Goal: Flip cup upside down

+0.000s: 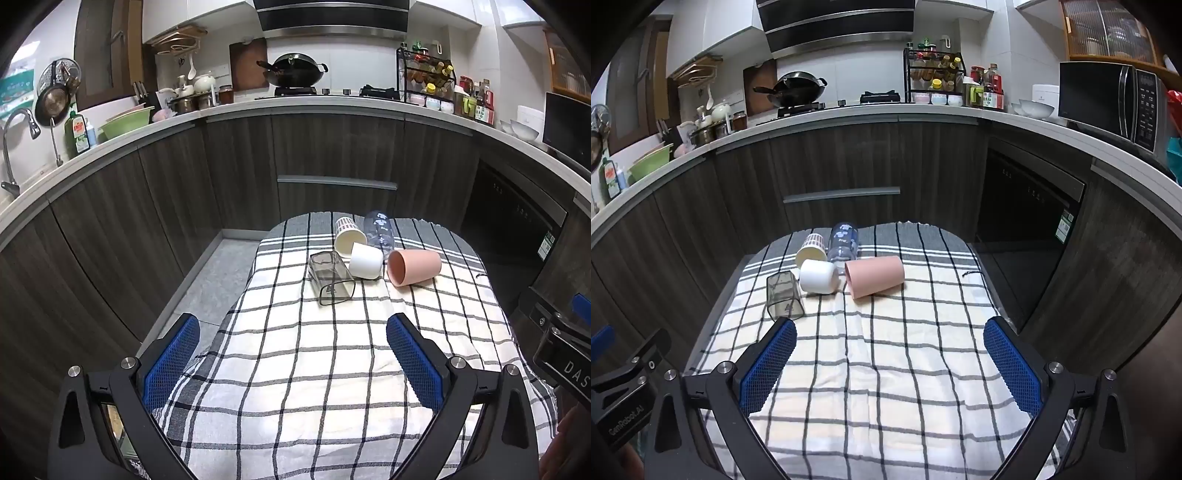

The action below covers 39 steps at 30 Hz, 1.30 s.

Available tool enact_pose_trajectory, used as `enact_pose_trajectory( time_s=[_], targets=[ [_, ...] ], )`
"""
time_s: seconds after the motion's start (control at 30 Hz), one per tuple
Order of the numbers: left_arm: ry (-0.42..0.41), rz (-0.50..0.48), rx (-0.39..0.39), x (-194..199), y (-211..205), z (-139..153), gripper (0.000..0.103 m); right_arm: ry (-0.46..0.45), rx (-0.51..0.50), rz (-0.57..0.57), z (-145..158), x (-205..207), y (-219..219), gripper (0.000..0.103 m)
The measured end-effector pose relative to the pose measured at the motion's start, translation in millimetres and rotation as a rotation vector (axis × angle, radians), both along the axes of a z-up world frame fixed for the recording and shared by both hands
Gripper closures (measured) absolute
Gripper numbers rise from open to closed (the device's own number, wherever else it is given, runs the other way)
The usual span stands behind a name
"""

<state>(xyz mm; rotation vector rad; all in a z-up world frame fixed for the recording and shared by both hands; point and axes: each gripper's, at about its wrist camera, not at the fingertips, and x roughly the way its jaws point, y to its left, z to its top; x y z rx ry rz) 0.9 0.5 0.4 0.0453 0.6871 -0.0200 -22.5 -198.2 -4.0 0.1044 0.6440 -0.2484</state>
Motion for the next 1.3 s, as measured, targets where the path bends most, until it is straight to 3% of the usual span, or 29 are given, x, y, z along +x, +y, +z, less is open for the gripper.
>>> enact_pose_trajectory(
  time_s=[1.3],
  targets=[
    [-0.001,-0.013,0.008,0.4,-4.3,-7.9,0.0,0.014,0.025,-0.008,-4.2,3.8,-3.3,0.001]
  ],
)
